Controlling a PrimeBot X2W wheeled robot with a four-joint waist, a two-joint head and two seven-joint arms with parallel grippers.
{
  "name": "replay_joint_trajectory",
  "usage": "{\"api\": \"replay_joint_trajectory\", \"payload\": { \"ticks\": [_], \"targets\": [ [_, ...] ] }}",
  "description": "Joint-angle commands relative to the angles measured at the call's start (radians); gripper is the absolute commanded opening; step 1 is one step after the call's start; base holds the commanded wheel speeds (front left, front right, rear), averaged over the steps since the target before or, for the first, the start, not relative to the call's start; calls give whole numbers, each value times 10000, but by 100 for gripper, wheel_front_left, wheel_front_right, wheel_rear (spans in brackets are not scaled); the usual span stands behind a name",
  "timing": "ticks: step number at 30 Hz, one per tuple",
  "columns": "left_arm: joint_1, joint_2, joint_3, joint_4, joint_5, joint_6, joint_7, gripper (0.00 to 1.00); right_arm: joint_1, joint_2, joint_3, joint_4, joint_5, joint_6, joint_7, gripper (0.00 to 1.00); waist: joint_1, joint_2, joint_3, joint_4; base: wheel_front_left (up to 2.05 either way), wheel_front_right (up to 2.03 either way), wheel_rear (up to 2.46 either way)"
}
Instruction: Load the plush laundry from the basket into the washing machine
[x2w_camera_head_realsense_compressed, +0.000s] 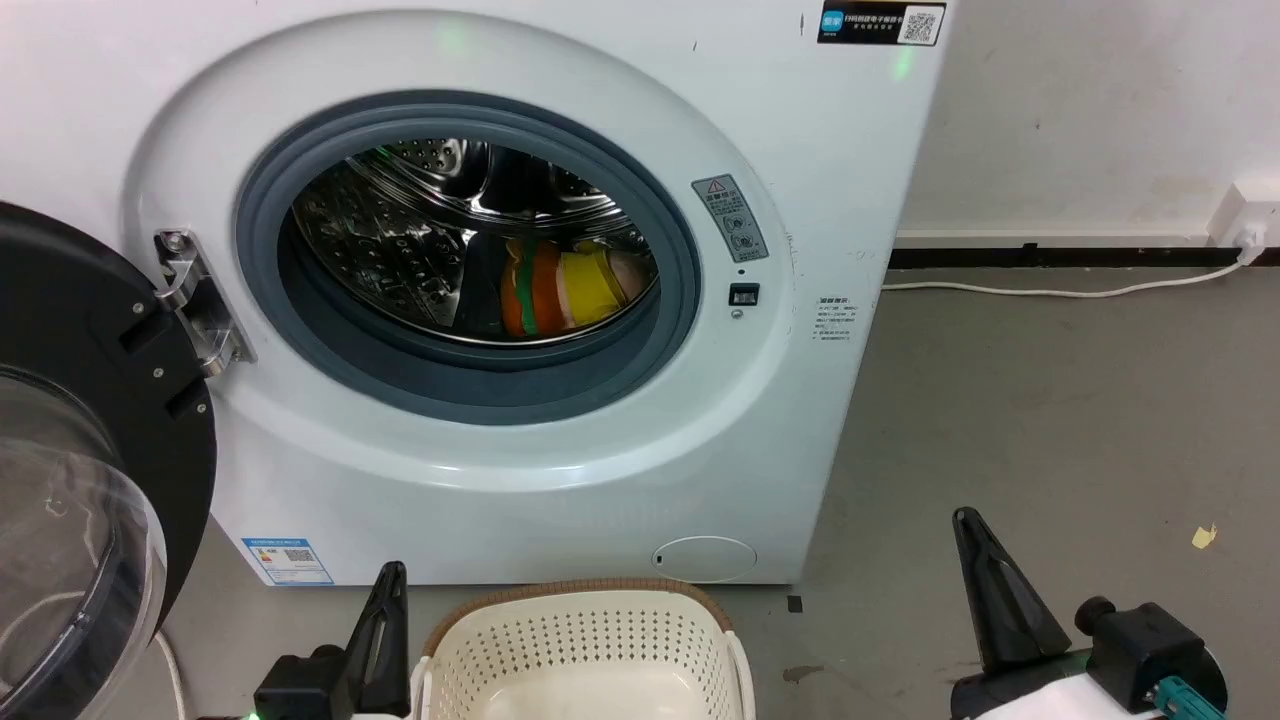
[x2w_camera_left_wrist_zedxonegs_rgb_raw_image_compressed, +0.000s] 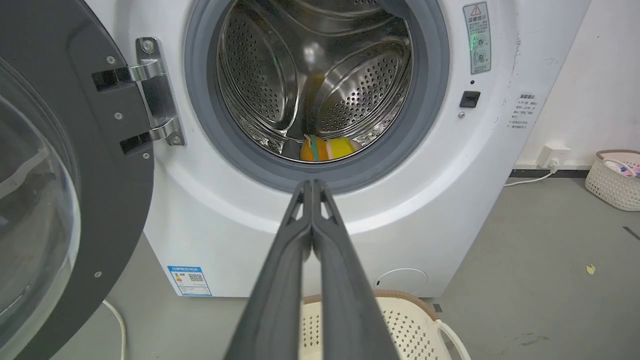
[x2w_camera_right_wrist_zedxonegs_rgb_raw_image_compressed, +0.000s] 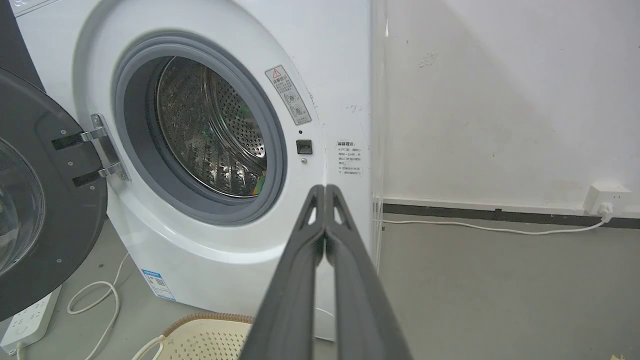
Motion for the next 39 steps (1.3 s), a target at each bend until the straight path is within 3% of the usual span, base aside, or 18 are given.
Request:
{"api": "replay_joint_trajectory", "payload": {
  "ticks": [1,39],
  "targets": [
    [-120,-54,56,-53,87,-58,25,0,-86,0,-38,-18,-83,3,32,0,0,0,1,-1,0,0,0],
    [-488,-404,602,-294,800,-459,945,0,-311,1,-408,-68,-688,5,955,0,-1,0,120,-108,0,0,0]
  ]
}}
